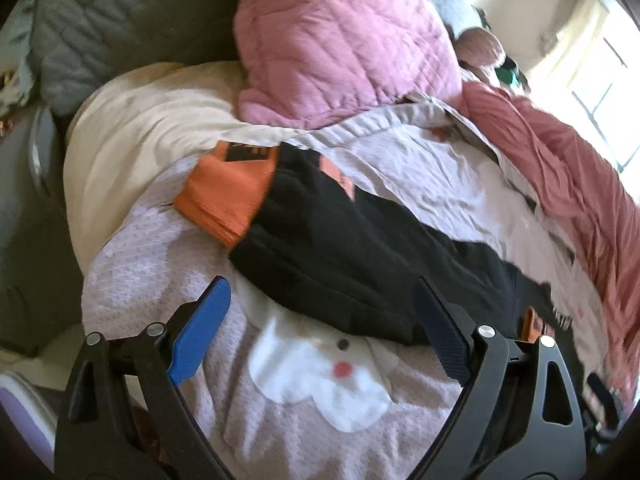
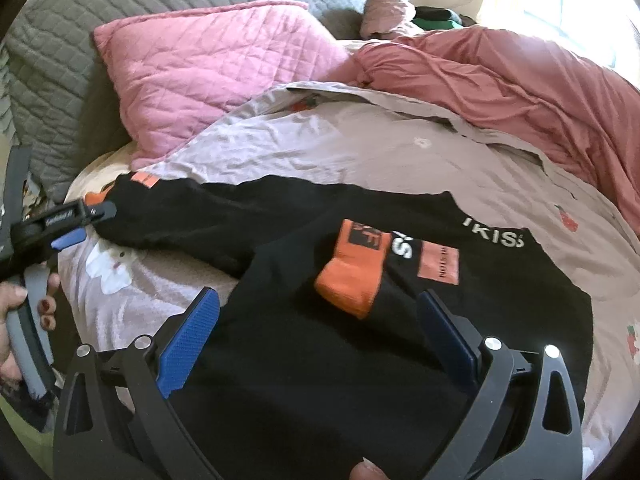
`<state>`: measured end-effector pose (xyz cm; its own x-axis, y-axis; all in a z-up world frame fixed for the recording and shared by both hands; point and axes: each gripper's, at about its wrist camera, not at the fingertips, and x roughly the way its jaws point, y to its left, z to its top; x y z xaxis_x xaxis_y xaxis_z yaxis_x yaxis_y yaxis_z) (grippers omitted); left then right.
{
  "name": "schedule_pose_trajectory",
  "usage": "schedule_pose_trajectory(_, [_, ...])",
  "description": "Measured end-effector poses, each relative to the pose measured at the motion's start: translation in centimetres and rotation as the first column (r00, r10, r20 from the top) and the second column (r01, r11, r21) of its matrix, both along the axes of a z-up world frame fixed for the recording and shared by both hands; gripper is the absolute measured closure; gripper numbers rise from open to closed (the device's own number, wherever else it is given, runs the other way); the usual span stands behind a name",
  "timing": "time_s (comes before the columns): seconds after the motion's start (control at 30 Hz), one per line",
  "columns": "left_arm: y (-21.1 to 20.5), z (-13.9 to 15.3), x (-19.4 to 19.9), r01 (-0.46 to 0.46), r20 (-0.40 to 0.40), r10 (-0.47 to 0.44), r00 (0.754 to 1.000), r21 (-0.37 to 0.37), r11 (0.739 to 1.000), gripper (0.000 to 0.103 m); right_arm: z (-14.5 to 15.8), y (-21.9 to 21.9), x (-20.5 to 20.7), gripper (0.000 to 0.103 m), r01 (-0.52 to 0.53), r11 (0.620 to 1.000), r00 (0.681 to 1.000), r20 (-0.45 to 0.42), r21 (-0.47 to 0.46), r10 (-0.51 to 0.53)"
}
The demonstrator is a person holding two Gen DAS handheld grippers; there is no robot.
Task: Fold small clothes
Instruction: 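Grasp the side with the folded sleeve using the left tool and fold it inward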
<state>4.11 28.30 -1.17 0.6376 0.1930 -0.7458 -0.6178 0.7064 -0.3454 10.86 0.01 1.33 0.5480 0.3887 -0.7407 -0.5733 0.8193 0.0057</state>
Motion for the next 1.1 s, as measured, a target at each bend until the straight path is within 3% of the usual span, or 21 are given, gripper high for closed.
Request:
schedule_pose_trajectory(0.2, [2.3,-1.6,0.0,-0.057,0.048,0.063,0.997,-0.118,0.991,0.032,-0.4,0.8,-0.6,0.005,-0.024,1.0,1.0,-0.011,-0.002,0.024])
schedule_pose_trajectory(0.33, [3.0,-2.0,0.2,-0.095,0.078,0.106,0.991,-0.134,0.986,0.042,-0.6,0.7,-0.7,0.005,-0.022,1.0,0.999,-0.023,-0.001,0.022])
schedule_pose_trajectory(0.43, [3.6,-2.0,0.2,-0.122,0.084,0.134,0.987,-0.131,0.984,0.059,-0.7,0.4,-0.7,0.005,-0.015,1.0,0.999,-0.03,0.002,0.016])
schedule_pose_trajectory(0.5, [3.7,-2.0,0.3,-0.123,0.083,0.133,0.988,-0.121,0.985,0.079,-0.7,0.0,-0.6,0.005,-0.008,1.0,0.999,-0.035,0.008,0.009])
schedule_pose_trajectory(0.57, [3.6,-1.6,0.2,-0.117,0.096,0.129,0.987,-0.124,0.985,0.09,-0.7,-0.3,-0.4,0.005,-0.003,1.0,0.999,-0.039,0.011,0.003])
schedule_pose_trajectory(0.7, [1.9,0.4,0.0,-0.097,0.144,0.105,0.984,-0.062,0.993,0.093,-0.8,-1.5,0.0,0.005,0.02,1.0,0.999,-0.047,0.016,-0.019])
schedule_pose_trajectory(0.87, [-1.7,4.1,0.5,-0.005,0.213,-0.001,0.977,0.026,1.0,0.093,-1.0,-4.4,0.9,0.005,0.085,0.996,0.995,-0.063,0.026,-0.083])
schedule_pose_trajectory(0.97, [-4.8,6.7,1.4,0.081,0.236,-0.103,0.966,0.101,0.992,0.093,-1.2,-7.0,1.8,0.005,0.147,0.989,0.987,-0.071,0.033,-0.145])
schedule_pose_trajectory(1.1, [-9.9,9.3,3.0,0.202,0.245,-0.247,0.938,0.194,0.96,0.093,-1.4,-10.9,2.8,0.005,0.243,0.969,0.968,-0.078,0.037,-0.24])
